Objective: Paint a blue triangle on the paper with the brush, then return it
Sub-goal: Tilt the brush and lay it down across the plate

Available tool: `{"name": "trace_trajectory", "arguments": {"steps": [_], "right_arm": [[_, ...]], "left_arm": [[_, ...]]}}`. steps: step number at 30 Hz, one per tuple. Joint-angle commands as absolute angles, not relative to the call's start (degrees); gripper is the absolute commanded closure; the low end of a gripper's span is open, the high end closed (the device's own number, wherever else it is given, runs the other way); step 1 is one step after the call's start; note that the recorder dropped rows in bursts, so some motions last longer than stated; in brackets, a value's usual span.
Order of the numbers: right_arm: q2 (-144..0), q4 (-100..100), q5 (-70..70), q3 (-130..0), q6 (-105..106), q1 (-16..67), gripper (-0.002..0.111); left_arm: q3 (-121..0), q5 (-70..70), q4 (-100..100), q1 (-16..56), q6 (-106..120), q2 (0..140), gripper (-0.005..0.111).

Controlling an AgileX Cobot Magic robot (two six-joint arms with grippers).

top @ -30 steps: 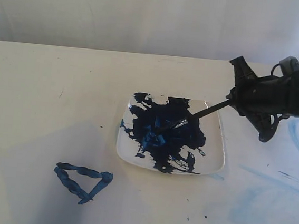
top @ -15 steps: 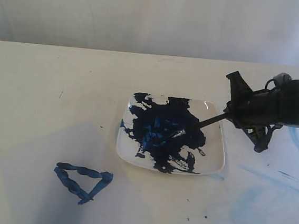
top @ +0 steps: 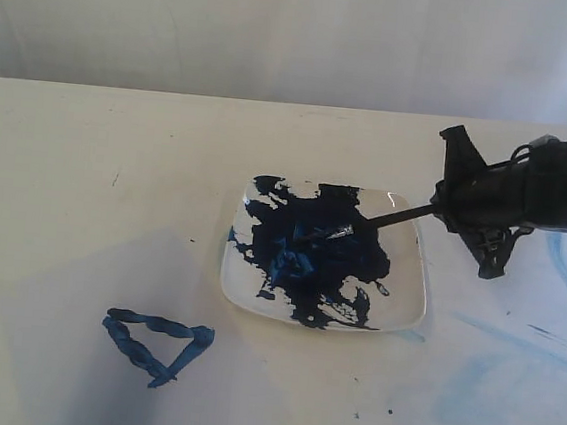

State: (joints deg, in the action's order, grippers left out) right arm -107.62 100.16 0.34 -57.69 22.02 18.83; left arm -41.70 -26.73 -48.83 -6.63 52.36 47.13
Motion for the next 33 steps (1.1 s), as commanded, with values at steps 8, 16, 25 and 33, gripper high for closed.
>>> {"name": "trace_trajectory", "arguments": {"steps": [8, 16, 25, 33], "right_arm": [[-110.5, 99.9, 2.8, -58.8, 22.3, 18.9, 0.108], [-110.5, 99.9, 2.3, -58.8, 22.3, 18.9, 0.108], [-110.5, 99.9, 2.2, -58.8, 22.5, 18.9, 0.108], [-111.5, 99.9, 2.7, -58.8, 22.8, 18.9, 0.108]], "left_arm": [[-41.3, -26.9, -50.3, -6.7, 52.5, 46.8, 0.107], [-41.3, -26.9, -50.3, -6.7, 52.5, 46.8, 0.107], [-41.3, -26.9, -50.3, -6.7, 52.5, 46.8, 0.107], [-41.3, -27.0, -50.3, -6.7, 52.5, 46.8, 0.107]]}}
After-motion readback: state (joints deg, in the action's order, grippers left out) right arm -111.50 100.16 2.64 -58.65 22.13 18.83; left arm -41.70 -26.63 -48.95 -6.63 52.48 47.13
